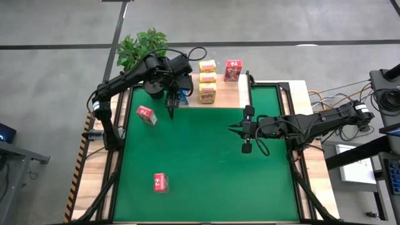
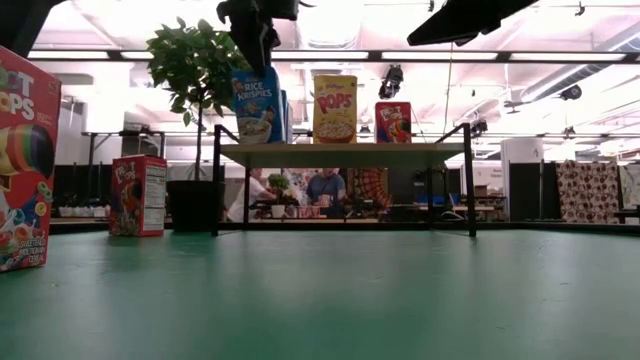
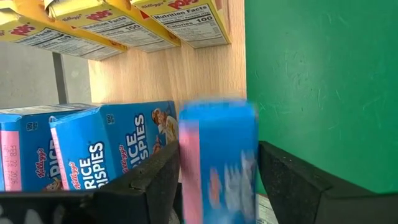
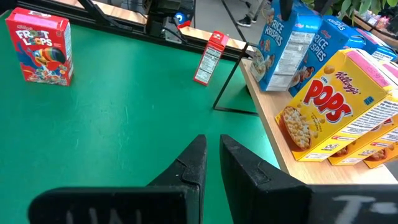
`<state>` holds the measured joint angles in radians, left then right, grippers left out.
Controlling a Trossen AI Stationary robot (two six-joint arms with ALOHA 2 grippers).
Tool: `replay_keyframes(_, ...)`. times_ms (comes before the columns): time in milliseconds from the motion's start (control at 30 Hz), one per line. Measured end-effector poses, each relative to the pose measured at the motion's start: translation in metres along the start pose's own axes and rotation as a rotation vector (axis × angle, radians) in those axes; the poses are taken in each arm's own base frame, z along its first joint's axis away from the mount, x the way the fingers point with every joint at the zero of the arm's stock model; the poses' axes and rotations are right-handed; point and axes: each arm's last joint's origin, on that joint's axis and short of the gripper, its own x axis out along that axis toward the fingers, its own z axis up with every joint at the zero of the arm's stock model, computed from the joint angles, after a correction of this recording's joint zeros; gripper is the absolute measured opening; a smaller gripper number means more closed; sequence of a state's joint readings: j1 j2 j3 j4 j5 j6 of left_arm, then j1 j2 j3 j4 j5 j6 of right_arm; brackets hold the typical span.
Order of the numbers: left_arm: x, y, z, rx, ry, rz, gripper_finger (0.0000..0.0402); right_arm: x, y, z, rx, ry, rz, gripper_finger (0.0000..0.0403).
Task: Stack cereal on shelf
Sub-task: Put the blue cereal box on the shelf
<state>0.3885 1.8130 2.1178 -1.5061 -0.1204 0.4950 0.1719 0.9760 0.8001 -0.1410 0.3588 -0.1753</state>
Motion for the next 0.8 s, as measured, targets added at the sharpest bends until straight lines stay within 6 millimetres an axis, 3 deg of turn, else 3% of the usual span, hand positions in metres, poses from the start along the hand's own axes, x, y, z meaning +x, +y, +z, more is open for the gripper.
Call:
replay_keyframes(433, -0.001, 0.0, 0.0, -0.01, -0.004, 0.003, 0.0208, 0.0, 0.0, 0.0, 0.0, 0.0, 0.0, 0.0034)
replay_keyframes(800, -0.021, -0.003, 0.001, -0.033, -0.043, 0.016, 0.0208, 0.0, 0.0, 0.0, -0.003, 0.003, 0.0, 0.0034)
